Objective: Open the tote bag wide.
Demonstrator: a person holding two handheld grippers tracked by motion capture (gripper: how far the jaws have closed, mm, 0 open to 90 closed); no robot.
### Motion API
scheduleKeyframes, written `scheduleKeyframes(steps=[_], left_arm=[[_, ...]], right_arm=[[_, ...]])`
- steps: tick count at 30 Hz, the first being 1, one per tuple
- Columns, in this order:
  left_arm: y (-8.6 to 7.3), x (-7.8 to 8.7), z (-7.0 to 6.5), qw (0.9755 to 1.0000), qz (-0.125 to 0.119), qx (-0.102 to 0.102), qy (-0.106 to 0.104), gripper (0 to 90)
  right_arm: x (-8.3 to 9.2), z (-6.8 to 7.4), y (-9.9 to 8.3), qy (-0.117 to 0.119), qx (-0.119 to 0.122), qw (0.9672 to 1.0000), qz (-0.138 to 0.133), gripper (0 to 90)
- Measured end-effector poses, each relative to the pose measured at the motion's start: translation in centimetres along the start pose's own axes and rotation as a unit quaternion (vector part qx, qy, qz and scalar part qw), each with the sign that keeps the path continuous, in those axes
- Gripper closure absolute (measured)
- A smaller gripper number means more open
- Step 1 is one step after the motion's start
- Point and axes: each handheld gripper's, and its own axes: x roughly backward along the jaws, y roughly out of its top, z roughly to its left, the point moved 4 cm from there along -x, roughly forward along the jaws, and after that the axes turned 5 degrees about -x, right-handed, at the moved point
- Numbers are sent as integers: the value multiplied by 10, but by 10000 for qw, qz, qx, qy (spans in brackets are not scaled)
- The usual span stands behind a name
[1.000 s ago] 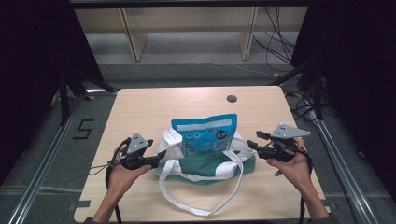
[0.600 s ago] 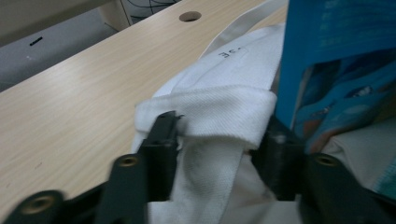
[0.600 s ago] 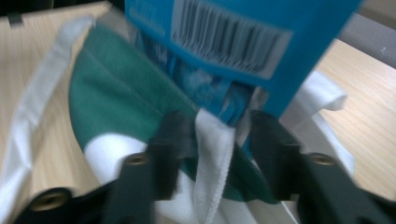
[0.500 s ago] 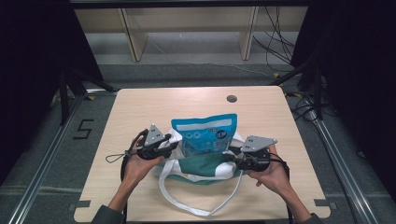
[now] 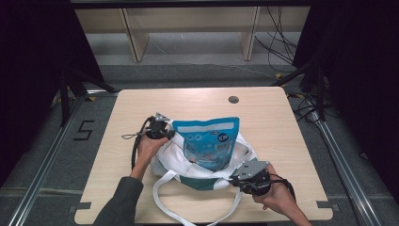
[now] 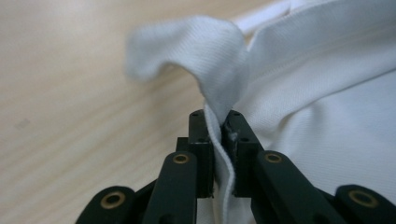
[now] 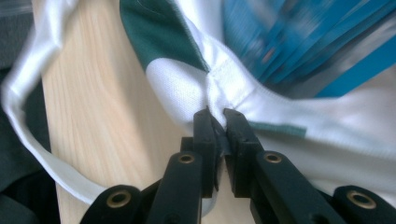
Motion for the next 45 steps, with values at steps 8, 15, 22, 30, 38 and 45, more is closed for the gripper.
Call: scheduleKeyframes(steps=[8, 15, 22, 30, 38, 45], left_arm=[[-6, -7, 0, 9997, -13, 229, 56, 747], [4, 52, -15, 9960, -829, 236, -214, 582], [-20, 116, -61, 9906, -1195, 36, -658, 568], [-39, 129, -113, 9829, -1222, -141, -1373, 601], [-58, 118, -135, 9801, -976, -165, -1718, 533], [-72, 111, -151, 9809, -822, -497, -1693, 484]], right_arm=[[-21, 6, -15, 126, -253, 9988, 407, 839], [22, -5, 11, 267, -439, 9970, -584, 618], [76, -41, 33, -642, -1064, 9798, -1564, 522], [54, -92, 46, -1216, -1316, 9756, -1270, 552], [24, -105, 49, -1296, -1160, 9815, -798, 558], [16, -108, 52, -1220, -1153, 9829, -752, 598]])
